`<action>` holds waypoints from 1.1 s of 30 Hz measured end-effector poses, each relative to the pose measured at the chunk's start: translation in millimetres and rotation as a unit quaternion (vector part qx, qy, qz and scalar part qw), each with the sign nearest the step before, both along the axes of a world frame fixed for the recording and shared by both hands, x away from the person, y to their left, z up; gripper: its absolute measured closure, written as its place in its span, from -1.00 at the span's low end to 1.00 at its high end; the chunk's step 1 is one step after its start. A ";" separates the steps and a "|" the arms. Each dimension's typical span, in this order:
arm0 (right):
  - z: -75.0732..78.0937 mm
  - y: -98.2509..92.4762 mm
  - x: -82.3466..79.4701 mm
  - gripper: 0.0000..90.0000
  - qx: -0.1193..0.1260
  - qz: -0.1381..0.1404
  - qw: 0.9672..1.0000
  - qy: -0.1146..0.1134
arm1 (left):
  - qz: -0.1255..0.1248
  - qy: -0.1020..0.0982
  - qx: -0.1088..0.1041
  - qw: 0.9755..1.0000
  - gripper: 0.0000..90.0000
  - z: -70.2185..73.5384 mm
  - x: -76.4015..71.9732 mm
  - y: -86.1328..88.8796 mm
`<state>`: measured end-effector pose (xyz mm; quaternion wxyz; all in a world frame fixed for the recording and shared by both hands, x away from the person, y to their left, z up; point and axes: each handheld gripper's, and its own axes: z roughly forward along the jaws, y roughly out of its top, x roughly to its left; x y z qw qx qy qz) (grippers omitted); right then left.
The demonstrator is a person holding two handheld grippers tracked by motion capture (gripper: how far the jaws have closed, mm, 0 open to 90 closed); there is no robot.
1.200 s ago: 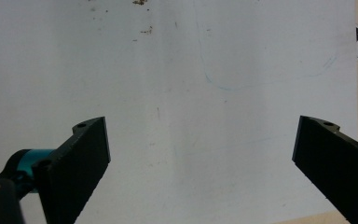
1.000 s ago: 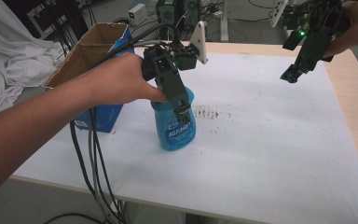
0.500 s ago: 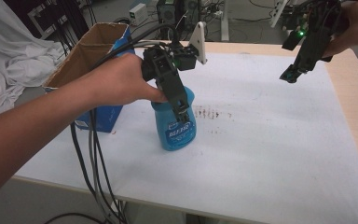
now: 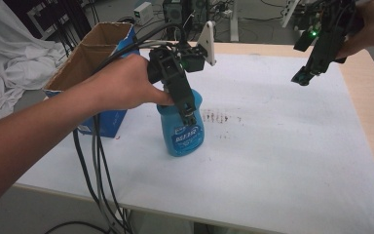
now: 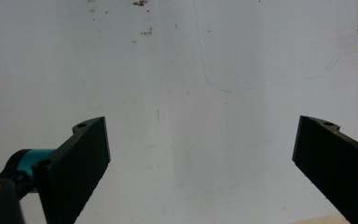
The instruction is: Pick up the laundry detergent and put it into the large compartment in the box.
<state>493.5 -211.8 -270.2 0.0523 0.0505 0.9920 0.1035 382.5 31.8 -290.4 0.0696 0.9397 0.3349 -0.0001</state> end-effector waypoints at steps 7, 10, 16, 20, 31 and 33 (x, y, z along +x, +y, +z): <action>-0.7 0.3 0.7 -0.93 -0.004 0.003 1.000 -0.001 | 0.001 0.005 -0.001 1.000 -0.27 0.0 0.4 1.4; -0.8 0.5 1.0 -0.93 -0.003 0.004 1.000 -0.001 | -0.002 0.003 -0.004 1.000 -0.23 0.8 -0.1 0.7; -1.4 1.4 0.6 -0.93 -0.005 0.001 1.000 0.001 | -0.001 0.002 -0.004 1.000 -0.17 1.5 -1.1 1.1; -1.6 2.1 0.2 -0.93 -0.008 0.004 1.000 0.002 | 0.002 0.006 -0.015 1.000 -0.17 10.5 -0.8 2.5; -1.0 3.7 -2.0 -0.93 -0.007 0.007 1.000 0.004 | -0.018 -0.014 -0.006 1.000 -0.17 87.8 -1.8 15.3; -1.0 3.8 -2.3 -0.93 -0.007 0.006 1.000 0.004 | -0.025 -0.017 -0.005 1.000 -0.17 103.5 -1.0 19.7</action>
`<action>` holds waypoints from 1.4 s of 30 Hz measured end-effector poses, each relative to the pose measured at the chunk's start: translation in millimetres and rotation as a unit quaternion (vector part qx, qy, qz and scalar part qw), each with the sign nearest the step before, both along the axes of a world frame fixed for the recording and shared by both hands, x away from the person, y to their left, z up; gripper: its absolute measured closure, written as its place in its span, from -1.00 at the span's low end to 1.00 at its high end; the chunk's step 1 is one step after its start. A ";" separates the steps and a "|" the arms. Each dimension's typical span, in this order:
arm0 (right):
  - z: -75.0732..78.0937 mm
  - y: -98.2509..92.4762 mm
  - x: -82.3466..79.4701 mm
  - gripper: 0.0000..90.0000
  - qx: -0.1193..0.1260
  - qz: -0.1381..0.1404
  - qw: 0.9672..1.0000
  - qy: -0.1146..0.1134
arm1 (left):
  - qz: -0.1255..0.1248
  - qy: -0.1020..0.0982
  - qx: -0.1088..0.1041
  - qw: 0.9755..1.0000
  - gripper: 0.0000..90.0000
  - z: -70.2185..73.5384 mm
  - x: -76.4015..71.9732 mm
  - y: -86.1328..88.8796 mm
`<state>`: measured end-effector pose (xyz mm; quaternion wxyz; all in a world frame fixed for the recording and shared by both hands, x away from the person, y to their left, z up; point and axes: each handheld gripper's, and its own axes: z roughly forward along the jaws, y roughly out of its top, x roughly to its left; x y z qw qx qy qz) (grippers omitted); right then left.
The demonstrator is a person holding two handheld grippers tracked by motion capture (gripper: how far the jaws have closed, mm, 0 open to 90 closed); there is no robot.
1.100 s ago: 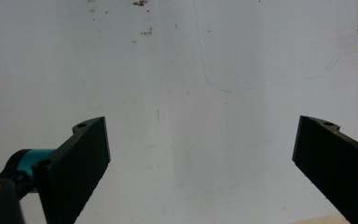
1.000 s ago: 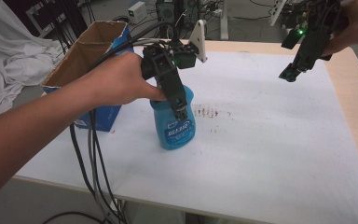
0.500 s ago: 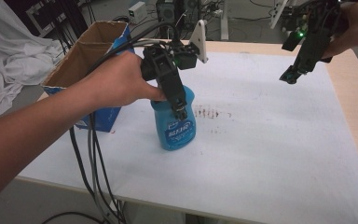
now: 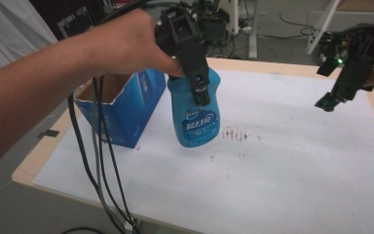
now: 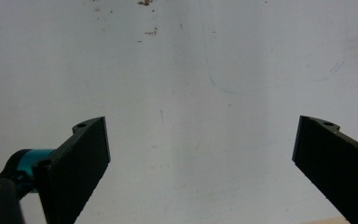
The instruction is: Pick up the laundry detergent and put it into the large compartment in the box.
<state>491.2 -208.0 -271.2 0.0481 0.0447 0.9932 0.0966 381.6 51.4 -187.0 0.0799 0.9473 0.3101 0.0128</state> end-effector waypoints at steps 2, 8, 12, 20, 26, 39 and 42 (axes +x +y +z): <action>0.1 -0.2 0.0 -0.93 0.001 0.000 1.000 0.001 | -0.005 -0.004 0.003 1.000 -0.17 15.4 0.5 4.6; -0.3 -0.1 0.7 -0.93 0.001 -0.003 1.000 0.001 | -0.015 -0.015 0.008 1.000 -0.17 54.8 3.0 20.9; -0.7 0.0 1.5 -0.93 0.001 -0.001 1.000 0.003 | -0.033 -0.019 0.016 0.999 -0.17 68.6 3.3 31.3; -0.8 0.3 1.9 -0.93 0.001 -0.001 1.000 0.002 | -0.041 -0.016 0.001 0.999 -0.17 86.7 5.7 58.5; 0.7 -2.7 1.7 -0.93 -0.001 -0.005 1.000 0.002 | -0.028 -0.025 -0.006 0.999 -0.17 101.5 7.1 88.7; -0.4 -3.9 3.3 -0.93 0.000 -0.009 1.000 0.002 | 0.010 -0.043 -0.005 0.999 -0.17 109.3 15.6 143.4; -0.6 -4.2 4.5 -0.93 0.000 -0.011 1.000 0.002 | 0.015 -0.048 -0.003 0.999 -0.16 108.0 18.0 154.3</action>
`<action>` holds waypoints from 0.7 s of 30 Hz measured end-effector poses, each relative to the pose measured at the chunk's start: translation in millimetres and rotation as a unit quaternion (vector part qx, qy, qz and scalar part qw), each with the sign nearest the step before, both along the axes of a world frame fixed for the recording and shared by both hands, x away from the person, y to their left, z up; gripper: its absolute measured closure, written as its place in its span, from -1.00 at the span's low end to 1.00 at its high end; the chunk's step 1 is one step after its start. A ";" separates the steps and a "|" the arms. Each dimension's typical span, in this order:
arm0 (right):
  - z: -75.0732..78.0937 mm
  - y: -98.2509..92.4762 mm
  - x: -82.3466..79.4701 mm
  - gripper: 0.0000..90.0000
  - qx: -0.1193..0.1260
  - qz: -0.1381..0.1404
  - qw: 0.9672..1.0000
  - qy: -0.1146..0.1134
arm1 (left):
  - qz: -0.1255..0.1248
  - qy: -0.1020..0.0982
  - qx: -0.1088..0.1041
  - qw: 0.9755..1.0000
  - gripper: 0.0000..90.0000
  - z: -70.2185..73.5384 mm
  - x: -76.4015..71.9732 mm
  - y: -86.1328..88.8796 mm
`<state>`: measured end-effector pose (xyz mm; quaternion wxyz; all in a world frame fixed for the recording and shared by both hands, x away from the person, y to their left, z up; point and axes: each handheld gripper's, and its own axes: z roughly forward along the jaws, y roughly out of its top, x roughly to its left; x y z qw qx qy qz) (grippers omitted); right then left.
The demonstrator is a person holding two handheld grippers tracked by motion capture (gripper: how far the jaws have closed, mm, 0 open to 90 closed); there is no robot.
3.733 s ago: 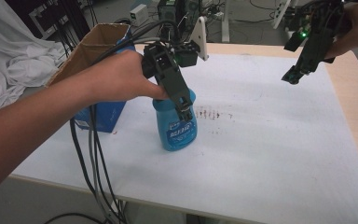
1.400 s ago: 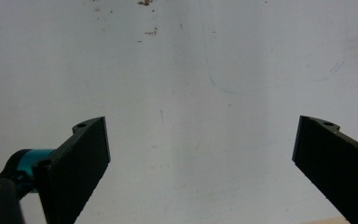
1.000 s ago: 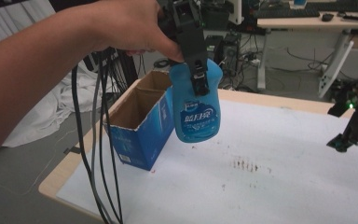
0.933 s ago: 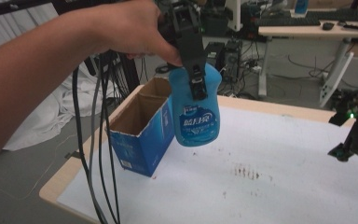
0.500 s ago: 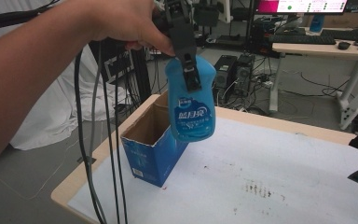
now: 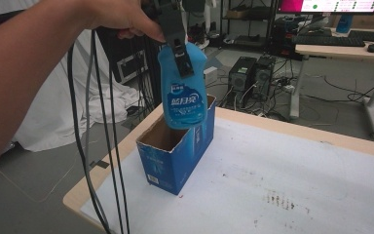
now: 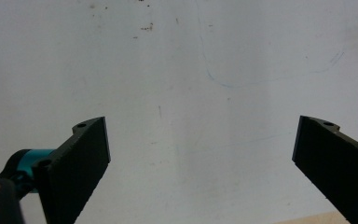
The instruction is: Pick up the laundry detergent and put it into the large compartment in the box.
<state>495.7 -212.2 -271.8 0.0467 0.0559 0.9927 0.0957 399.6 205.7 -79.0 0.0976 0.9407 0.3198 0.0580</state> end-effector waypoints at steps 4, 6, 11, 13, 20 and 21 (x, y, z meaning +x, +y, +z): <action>-1.0 -0.3 1.9 -0.93 -0.002 -0.003 1.000 0.003 | 0.004 -0.008 0.006 1.000 -0.16 -3.3 2.8 12.3; -1.9 -0.7 2.4 -0.93 -0.002 -0.006 1.000 0.006 | 0.003 -0.008 0.008 1.000 -0.16 -5.0 4.3 16.9; -3.0 -1.2 5.7 -0.93 -0.005 -0.006 1.000 0.006 | 0.005 -0.008 0.014 1.000 -0.16 -13.6 9.6 25.5; -3.5 -0.8 5.8 -0.93 -0.006 -0.009 1.000 0.007 | 0.007 -0.005 0.020 1.000 -0.16 -18.3 12.0 28.0; -3.6 -1.5 7.3 -0.93 -0.006 -0.011 1.000 0.007 | 0.003 0.004 0.026 1.000 -0.16 -37.4 17.6 36.3; -3.9 -1.6 7.7 -0.93 -0.004 -0.012 1.000 0.007 | 0.003 0.004 0.025 1.000 -0.16 -40.2 18.2 37.3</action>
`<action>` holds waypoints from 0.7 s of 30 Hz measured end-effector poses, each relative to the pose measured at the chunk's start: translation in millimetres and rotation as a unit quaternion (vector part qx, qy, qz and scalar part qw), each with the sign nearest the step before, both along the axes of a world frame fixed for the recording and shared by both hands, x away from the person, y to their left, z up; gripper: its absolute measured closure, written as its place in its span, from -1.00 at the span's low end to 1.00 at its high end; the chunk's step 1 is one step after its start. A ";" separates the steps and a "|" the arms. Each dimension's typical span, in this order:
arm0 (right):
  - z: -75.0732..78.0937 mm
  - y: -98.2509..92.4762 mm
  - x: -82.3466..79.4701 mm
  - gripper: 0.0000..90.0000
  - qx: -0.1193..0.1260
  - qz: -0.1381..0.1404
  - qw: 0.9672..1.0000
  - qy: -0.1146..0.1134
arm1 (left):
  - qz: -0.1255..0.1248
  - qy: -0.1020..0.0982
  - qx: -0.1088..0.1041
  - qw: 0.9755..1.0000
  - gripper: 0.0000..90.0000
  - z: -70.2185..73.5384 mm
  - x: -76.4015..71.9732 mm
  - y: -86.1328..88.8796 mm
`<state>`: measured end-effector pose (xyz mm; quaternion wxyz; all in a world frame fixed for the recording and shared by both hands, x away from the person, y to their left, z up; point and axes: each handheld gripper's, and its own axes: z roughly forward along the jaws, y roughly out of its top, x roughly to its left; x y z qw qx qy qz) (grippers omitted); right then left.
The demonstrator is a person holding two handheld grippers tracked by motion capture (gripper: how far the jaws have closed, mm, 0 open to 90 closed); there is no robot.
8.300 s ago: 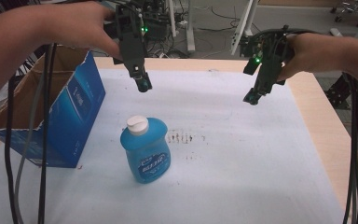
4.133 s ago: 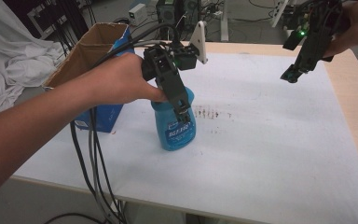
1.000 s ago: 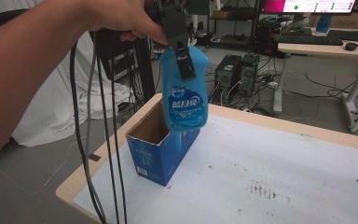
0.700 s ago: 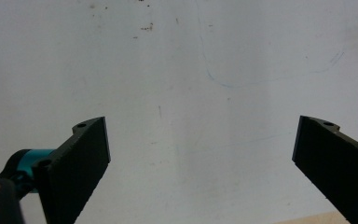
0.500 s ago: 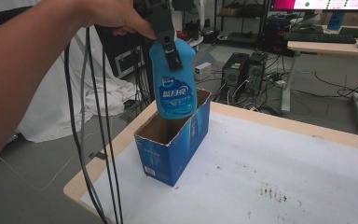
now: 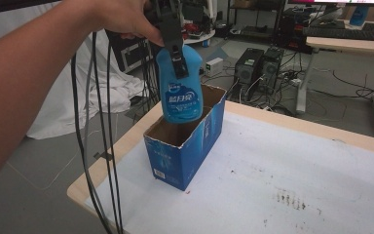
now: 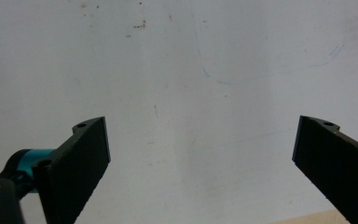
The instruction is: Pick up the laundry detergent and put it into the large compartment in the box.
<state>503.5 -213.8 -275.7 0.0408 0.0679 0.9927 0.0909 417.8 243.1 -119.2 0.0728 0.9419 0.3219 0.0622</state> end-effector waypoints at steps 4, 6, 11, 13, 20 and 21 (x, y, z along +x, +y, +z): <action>-0.5 0.5 0.2 -0.93 -0.003 -0.001 1.000 0.000 | -0.002 -0.001 0.007 1.000 -0.16 -15.3 1.0 2.7; -0.8 1.0 -0.3 -0.93 -0.001 -0.003 1.000 0.000 | -0.002 0.001 0.010 1.000 -0.16 -25.8 1.6 4.0; -0.5 1.9 0.1 -0.93 -0.003 -0.005 1.000 0.001 | -0.005 0.009 0.013 1.000 -0.16 -49.2 2.6 6.0; -1.3 2.5 0.5 -0.93 -0.004 -0.002 1.000 0.001 | -0.008 0.012 0.015 1.000 -0.17 -58.6 2.7 6.0; -3.1 4.3 -0.2 -0.93 -0.005 -0.005 1.000 0.004 | -0.012 0.022 0.020 0.999 -0.16 -89.5 4.9 4.7; -3.3 4.6 -0.2 -0.93 -0.006 -0.005 1.000 0.005 | -0.013 0.023 0.023 0.999 -0.16 -93.9 5.6 4.4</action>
